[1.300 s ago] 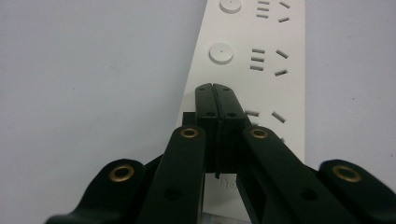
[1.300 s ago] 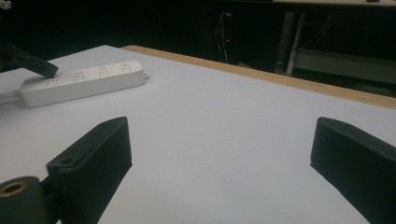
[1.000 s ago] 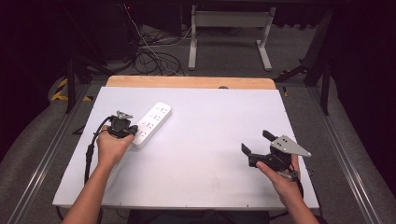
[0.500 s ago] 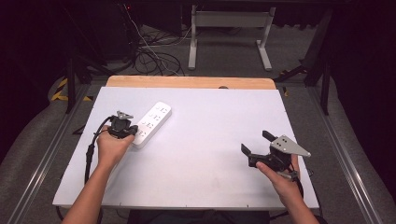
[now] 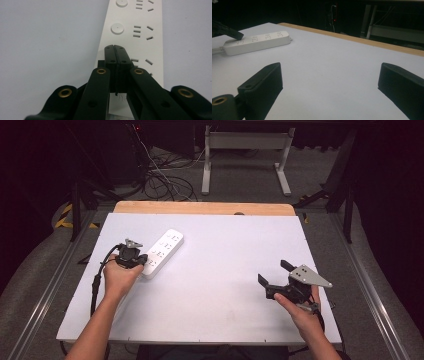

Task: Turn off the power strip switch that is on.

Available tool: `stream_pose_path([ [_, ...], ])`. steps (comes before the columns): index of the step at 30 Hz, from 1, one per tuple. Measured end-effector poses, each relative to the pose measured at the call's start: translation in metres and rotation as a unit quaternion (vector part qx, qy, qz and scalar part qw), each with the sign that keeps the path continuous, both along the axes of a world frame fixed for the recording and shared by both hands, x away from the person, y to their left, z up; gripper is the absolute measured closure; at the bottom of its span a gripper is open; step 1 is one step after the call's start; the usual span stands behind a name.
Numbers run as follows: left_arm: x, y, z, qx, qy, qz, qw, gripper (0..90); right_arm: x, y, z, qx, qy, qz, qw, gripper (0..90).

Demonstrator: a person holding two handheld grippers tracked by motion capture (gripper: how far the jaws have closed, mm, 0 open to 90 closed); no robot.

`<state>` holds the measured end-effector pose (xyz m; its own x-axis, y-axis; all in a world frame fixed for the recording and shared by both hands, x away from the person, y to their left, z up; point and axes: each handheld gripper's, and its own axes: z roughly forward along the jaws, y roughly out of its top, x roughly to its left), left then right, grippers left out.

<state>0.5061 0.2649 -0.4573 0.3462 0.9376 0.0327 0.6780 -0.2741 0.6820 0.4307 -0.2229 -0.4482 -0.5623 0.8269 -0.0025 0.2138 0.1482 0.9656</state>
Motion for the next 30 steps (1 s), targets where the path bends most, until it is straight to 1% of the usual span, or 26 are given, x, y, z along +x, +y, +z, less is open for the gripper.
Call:
stream_pose_path([
  [1, -0.0002, -0.0001, -0.0001, -0.002, 0.0, 0.001, 1.0, 90.0, 0.0, 0.0, 0.0, 0.0, 0.0, 0.0, 1.0, 6.1],
  [5, -0.0014, -0.0034, -0.0002, 0.017, -0.005, -0.004, 0.9998, 90.0, -0.0001, -0.0002, 0.0002, 0.003, 0.001, -0.002, 1.0, 6.2],
  [7, -0.0013, -0.0042, -0.0001, 0.021, -0.007, -0.004, 0.9998, 90.0, -0.0002, -0.0003, 0.0003, 0.002, 0.0, 0.0, 1.0, 6.2],
  [17, -0.001, -0.0039, 0.0003, 0.021, -0.006, -0.006, 0.9997, 90.0, -0.0002, -0.0003, 0.0005, 0.002, -0.001, 0.001, 1.0, 6.4],
  [19, -0.0015, -0.0032, 0.0027, 0.016, -0.011, -0.005, 0.9998, 90.0, -0.0002, -0.0003, 0.0005, 0.001, -0.001, 0.002, 1.0, 6.4],
  [23, -0.0017, -0.0039, 0.0022, 0.021, -0.015, -0.006, 0.9996, 90.0, -0.0005, -0.0001, 0.0006, 0.0, -0.001, 0.001, 1.0, 6.4],
  [30, -0.0017, -0.0029, 0.0024, 0.015, -0.01, -0.005, 0.9998, 90.0, -0.0004, -0.0003, 0.0006, 0.001, -0.001, 0.002, 1.0, 6.4],
])
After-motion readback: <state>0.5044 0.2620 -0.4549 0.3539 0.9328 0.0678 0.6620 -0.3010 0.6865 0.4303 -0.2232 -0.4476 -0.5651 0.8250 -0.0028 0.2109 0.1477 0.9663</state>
